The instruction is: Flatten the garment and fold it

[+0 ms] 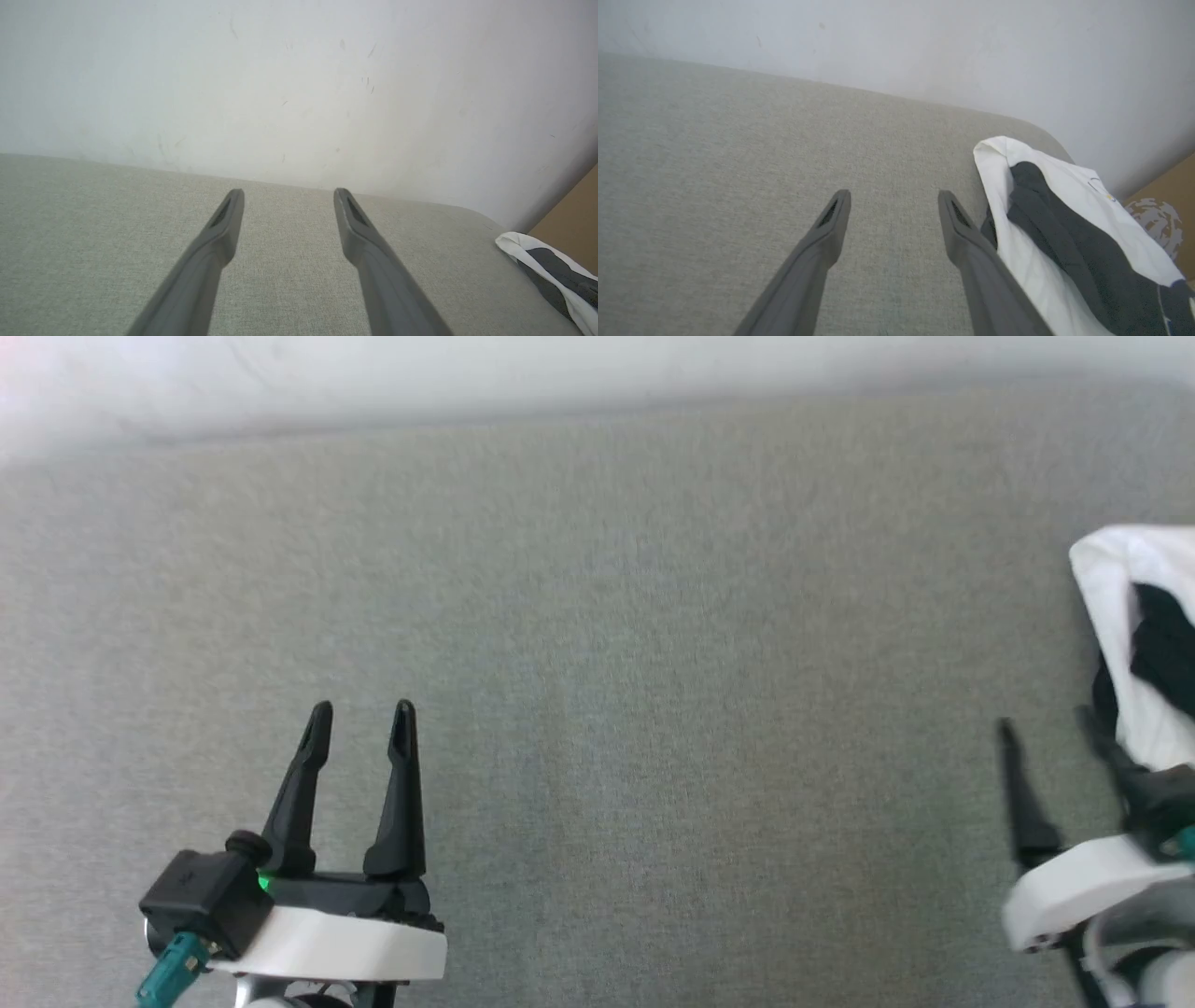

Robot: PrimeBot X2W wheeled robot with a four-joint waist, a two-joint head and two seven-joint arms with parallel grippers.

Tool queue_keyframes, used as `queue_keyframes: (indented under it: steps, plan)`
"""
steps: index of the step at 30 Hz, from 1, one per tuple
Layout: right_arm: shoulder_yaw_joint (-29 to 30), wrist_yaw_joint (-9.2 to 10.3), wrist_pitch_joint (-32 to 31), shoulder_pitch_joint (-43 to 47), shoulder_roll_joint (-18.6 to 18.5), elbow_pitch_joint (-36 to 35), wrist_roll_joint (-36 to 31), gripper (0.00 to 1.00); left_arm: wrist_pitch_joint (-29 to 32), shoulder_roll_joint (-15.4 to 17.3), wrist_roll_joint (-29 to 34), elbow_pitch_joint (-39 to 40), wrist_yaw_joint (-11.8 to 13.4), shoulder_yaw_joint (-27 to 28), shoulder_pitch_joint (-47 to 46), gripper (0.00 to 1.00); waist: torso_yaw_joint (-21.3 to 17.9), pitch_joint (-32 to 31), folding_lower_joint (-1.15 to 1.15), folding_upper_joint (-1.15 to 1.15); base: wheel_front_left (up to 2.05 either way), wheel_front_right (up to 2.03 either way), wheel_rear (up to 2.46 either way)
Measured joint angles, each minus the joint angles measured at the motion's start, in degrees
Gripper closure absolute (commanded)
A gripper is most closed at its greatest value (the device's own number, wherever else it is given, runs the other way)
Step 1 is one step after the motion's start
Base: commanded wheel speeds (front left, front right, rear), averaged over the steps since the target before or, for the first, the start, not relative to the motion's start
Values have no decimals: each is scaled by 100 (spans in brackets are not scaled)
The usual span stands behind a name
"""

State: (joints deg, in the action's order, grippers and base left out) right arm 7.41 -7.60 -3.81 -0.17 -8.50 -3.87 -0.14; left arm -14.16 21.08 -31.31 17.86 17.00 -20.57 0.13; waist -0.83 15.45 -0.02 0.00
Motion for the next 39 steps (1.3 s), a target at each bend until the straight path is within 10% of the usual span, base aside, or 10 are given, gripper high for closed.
queue_keyframes:
  steps: [16,39]
  plan:
    - [43,1,486,637,532,-1053,-282,0,45,164,390,-89,198,-107,387,0,181,-1261,1,0,0,0,0]
    - [353,1,694,1347,542,-762,-19,0,0,231,398,-414,328,-108,1185,0,196,-1703,2,0,0,0,0]
